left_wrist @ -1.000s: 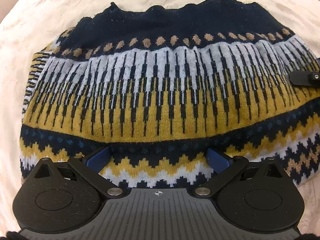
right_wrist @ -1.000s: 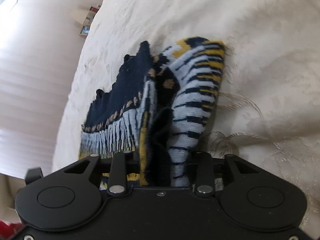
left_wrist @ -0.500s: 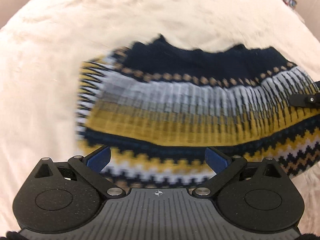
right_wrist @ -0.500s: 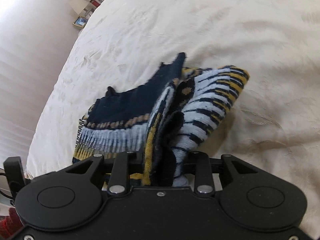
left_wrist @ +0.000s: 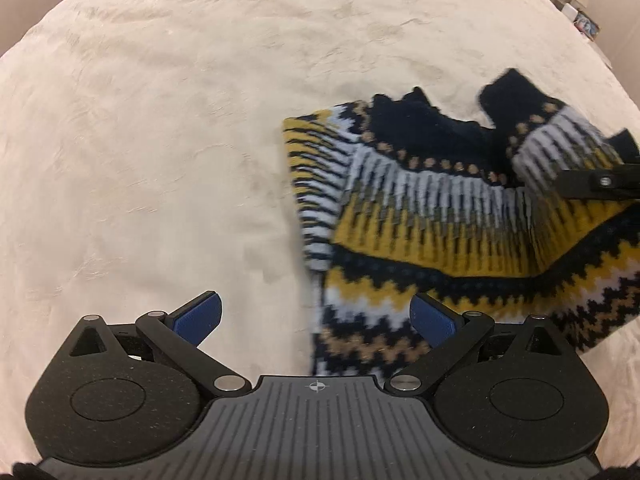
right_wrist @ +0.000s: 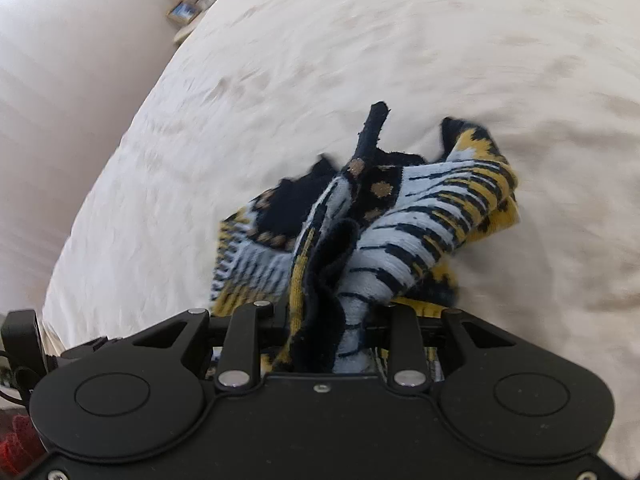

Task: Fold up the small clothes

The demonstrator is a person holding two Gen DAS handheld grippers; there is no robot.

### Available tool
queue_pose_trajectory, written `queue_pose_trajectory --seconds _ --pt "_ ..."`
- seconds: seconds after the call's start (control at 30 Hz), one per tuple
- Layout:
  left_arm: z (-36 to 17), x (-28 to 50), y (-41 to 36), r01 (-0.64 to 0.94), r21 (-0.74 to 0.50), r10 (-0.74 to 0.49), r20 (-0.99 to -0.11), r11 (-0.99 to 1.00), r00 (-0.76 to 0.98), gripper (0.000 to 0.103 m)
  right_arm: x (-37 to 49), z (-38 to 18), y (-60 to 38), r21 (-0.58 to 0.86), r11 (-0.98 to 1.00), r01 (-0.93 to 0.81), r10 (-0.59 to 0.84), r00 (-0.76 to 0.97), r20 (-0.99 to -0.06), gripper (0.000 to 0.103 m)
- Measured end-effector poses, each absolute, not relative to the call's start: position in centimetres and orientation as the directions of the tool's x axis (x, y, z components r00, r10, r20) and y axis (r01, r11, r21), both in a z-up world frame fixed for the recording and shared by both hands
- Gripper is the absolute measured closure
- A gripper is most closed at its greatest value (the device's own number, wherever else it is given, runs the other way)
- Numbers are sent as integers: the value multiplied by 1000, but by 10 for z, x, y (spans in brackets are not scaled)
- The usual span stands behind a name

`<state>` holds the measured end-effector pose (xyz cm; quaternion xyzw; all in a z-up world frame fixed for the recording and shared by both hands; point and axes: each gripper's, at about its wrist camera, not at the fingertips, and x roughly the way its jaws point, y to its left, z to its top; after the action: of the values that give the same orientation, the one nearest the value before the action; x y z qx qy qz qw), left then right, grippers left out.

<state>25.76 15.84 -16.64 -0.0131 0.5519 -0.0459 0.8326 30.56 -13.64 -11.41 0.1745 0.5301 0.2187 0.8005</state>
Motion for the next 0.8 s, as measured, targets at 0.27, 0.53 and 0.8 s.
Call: queue_pose_trajectory --seconds 0.27,0.53,0.8 --pt "-172 257 196 52 -87 -100 -924 995 369 1 307 -129 -51 444 866 -229 495 281 -822 64" --pt "-174 255 222 16 -102 -101 -929 995 357 1 314 -146 -1 391 882 -261 454 254 -854 50" --pt "-169 261 231 3 -119 -111 -922 993 372 1 303 -123 -23 497 822 -280 569 360 -739 45"
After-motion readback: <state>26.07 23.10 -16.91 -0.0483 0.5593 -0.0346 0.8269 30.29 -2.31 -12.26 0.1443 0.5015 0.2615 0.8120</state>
